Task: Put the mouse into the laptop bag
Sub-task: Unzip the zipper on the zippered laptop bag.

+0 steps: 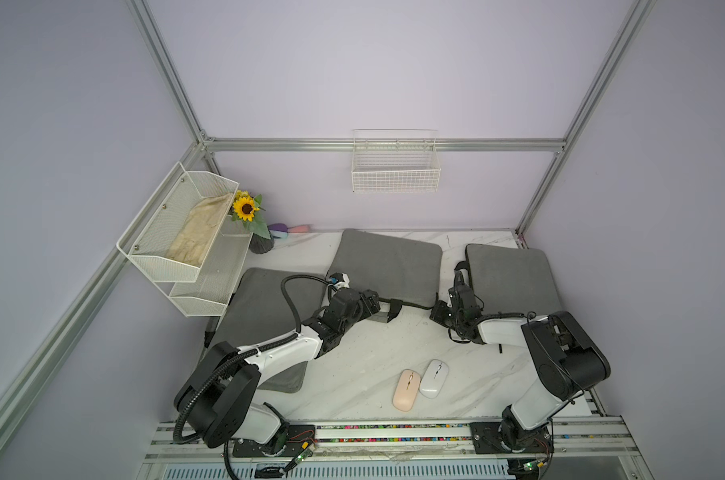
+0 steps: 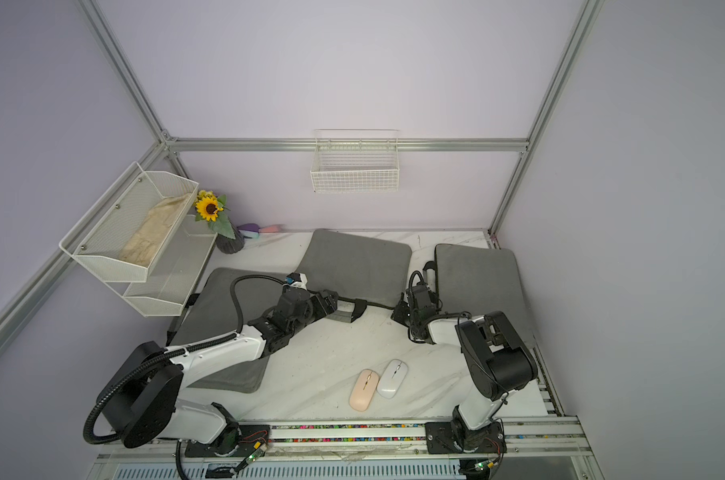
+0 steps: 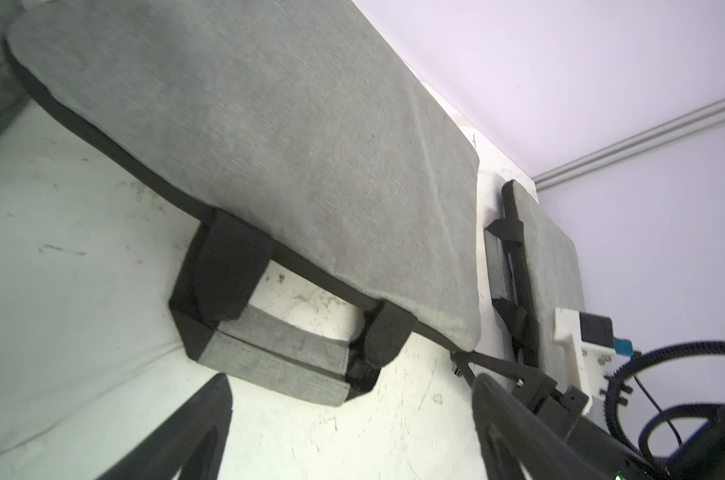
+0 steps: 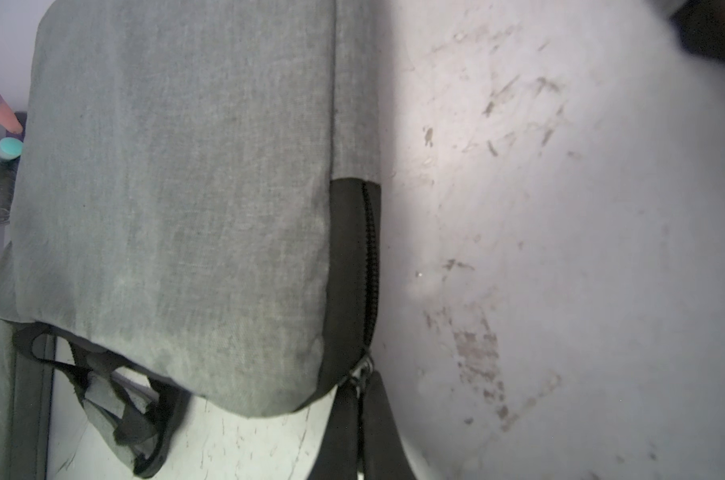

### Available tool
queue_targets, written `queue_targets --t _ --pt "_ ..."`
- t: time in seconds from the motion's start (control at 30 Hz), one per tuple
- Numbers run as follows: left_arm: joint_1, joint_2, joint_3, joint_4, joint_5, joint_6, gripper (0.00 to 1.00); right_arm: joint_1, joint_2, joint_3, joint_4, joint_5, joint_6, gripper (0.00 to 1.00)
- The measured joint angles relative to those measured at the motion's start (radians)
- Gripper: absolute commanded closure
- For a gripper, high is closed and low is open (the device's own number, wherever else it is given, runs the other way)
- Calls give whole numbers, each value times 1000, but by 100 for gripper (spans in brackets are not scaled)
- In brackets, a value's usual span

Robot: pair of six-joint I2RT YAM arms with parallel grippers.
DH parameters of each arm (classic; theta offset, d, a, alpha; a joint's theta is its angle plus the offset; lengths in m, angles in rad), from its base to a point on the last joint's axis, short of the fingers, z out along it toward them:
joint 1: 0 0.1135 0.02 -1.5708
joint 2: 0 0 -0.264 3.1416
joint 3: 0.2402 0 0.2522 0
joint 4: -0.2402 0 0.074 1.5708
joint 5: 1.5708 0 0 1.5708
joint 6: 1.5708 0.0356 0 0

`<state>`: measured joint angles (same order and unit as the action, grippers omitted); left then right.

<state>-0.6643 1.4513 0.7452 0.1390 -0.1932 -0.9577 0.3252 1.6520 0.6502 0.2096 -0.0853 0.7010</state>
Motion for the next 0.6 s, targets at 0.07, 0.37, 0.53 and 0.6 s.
queue_targets --t 0.07,0.37,0.53,0.6 --pt "-10 57 19 -19 -13 -2 8 0 -25 -6 -11 -10 -3 100" --pt "34 370 226 -75 -18 -20 5 0 -70 -14 -44 -37 -7 100" --pt "57 504 372 -64 13 -25 49 0 -70 -14 -46 -46 -8 100" --pt "63 540 404 -61 27 -26 60 0 -70 -14 -46 -51 -7 100"
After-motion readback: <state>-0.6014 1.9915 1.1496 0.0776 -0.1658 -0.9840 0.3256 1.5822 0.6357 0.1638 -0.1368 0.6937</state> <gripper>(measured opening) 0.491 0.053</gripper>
